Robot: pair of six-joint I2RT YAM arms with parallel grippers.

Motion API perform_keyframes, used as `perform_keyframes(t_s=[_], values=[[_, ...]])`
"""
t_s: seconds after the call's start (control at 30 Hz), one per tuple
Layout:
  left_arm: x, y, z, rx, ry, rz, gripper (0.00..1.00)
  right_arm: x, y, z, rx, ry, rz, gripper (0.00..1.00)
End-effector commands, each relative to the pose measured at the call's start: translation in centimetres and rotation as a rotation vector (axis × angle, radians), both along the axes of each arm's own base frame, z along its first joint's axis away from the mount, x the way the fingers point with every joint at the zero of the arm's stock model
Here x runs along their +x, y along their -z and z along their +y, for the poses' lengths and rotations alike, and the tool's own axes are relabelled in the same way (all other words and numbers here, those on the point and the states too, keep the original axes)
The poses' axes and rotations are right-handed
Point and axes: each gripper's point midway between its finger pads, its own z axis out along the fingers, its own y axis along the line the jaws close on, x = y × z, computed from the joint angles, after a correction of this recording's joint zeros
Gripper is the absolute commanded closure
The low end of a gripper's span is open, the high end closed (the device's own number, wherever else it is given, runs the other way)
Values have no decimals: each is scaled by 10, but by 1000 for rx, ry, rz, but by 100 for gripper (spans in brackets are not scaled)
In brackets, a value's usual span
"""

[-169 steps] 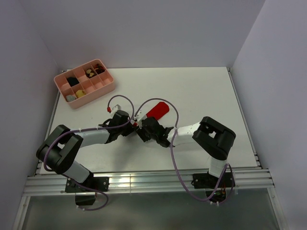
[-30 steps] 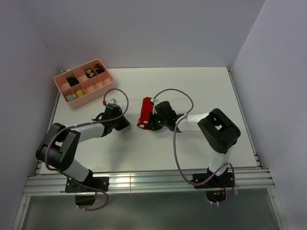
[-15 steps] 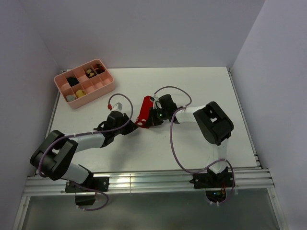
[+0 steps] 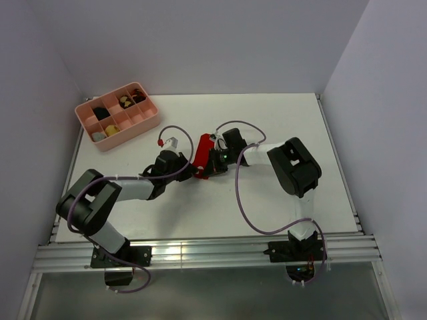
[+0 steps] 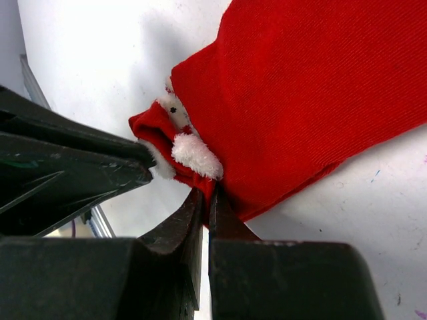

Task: Roll the socks
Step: Roll the sock at the center of the board.

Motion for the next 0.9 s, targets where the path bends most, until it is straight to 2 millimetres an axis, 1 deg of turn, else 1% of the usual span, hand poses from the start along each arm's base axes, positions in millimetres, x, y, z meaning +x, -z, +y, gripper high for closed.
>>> perform_keyframes(t_s=[0.0, 0.2, 0.33, 0.37, 0.43, 0.5, 0.53, 0.57, 0.63, 0.67, 0.7, 0.73, 0.77, 0.8, 0.83, 0.87], values=[[16, -17, -12, -32, 9, -77, 85, -12, 26, -13, -80, 15, 105, 100], [17, 1, -14, -52, -10, -48, 86, -13, 27, -11, -73, 13, 127, 100], [16, 24, -14, -34, -18, 1, 86, -15, 28, -11, -68, 14, 138, 100], [16, 26, -14, -30, -17, 8, 86, -15, 29, -12, -73, 13, 134, 100], [15, 34, -14, -22, -22, 32, 87, -17, 29, -14, -79, 12, 128, 96], [12, 42, -12, -2, -21, 56, 87, -18, 27, -16, -75, 13, 108, 86], [12, 45, -12, 7, -23, 67, 88, -18, 21, -17, -73, 16, 89, 81], [9, 51, -9, 27, -23, 84, 89, -18, 19, -18, -80, 17, 71, 74], [8, 55, -9, 38, -19, 99, 89, -16, 8, -22, -84, 22, 27, 68], [7, 58, -8, 45, -19, 113, 89, -13, 4, -24, -98, 35, -3, 62], [7, 59, -9, 48, -14, 118, 90, -12, 0, -26, -106, 41, -26, 60], [7, 60, -10, 52, -11, 121, 90, -11, -13, -29, -106, 47, -69, 58], [7, 60, -10, 54, -5, 123, 90, -6, -15, -34, -137, 72, -106, 56], [7, 61, -11, 60, 2, 128, 91, -7, -17, -38, -152, 82, -127, 55], [6, 62, -12, 63, 7, 132, 91, -3, -33, -40, -150, 91, -193, 55], [7, 62, -12, 66, 11, 132, 91, 2, -35, -45, -181, 119, -231, 55]])
